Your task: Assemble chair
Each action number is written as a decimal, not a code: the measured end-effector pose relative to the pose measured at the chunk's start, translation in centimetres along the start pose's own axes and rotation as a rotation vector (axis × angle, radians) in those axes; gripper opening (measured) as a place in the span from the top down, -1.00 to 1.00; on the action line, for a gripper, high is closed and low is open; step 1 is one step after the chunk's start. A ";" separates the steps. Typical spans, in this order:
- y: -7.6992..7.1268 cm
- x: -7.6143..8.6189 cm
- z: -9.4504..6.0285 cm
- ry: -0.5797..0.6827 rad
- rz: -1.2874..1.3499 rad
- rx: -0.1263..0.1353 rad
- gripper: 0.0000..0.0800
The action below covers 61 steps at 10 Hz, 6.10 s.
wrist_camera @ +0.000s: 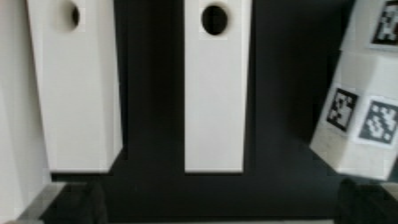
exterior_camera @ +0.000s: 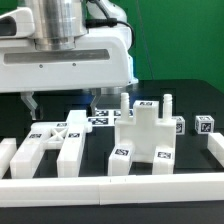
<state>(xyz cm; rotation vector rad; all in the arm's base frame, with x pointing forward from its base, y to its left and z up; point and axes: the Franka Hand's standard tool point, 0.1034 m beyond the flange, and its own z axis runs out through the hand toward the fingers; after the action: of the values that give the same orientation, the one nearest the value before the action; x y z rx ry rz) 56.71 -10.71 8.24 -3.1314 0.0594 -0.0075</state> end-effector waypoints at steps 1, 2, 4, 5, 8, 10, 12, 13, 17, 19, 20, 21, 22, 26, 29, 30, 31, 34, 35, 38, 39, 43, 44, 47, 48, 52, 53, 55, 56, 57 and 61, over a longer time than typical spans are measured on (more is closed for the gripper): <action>-0.1 -0.3 0.0 -0.016 -0.001 0.006 -0.62; 0.0 -0.1 0.0 -0.014 0.000 0.004 -0.62; 0.2 -0.1 0.4 -0.001 -0.003 -0.003 -0.62; 0.8 -0.8 1.8 0.032 -0.009 -0.029 -0.62; 1.2 -2.9 4.2 0.022 -0.009 -0.049 -0.62; 0.7 -3.0 4.9 0.009 -0.015 -0.045 -0.62; 0.0 -3.0 5.5 -0.007 -0.018 -0.040 -0.62; -0.2 -3.0 5.9 -0.013 -0.024 -0.039 -0.62; 0.1 -2.9 6.0 -0.008 -0.022 -0.040 -0.34; 0.1 -2.9 6.0 -0.008 -0.022 -0.041 0.00; 0.1 -2.9 6.0 -0.008 -0.022 -0.041 0.30; 0.1 -2.9 6.0 -0.008 -0.022 -0.041 0.30; 0.1 -2.9 6.0 -0.008 -0.022 -0.041 0.30; 0.1 -2.9 6.0 -0.008 -0.022 -0.041 0.30; 0.3 -2.9 1.9 -0.054 0.006 -0.010 0.30; 0.2 -2.8 -0.1 -0.047 0.011 0.004 0.30; 0.0 -2.7 -1.5 -0.028 0.012 0.013 0.29; 0.1 -2.5 -1.9 0.014 0.013 0.005 0.29; 0.3 -2.1 -1.8 0.076 0.043 -0.017 0.29; -1.9 -2.2 -4.4 0.093 0.184 0.010 0.29; -2.6 -2.5 -5.0 0.041 0.219 0.031 0.29; -6.8 -1.8 -6.0 -0.060 0.356 0.046 0.29; -6.5 -1.9 -5.9 -0.060 0.352 0.051 0.29; -6.6 -2.1 -6.1 -0.078 0.377 0.045 0.29; -7.7 -1.5 -8.7 -0.135 0.432 0.014 0.29; -11.6 0.7 -9.3 -0.145 0.498 -0.011 0.29; -11.4 0.6 -9.3 -0.146 0.502 -0.012 0.29; -11.5 0.6 -9.0 -0.145 0.498 -0.024 0.29; -11.8 0.9 -8.6 -0.124 0.474 -0.068 0.29; -12.1 1.3 -8.0 -0.107 0.452 -0.083 0.29; -14.1 1.5 -7.6 -0.072 0.455 -0.066 0.29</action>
Offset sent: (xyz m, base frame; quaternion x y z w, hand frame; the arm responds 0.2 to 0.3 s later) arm 0.0000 0.0000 0.0000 0.0000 0.0000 0.0000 1.0000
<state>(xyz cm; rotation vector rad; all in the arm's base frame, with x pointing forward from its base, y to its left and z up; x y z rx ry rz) 58.68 3.21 15.96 -3.0965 0.7789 0.1117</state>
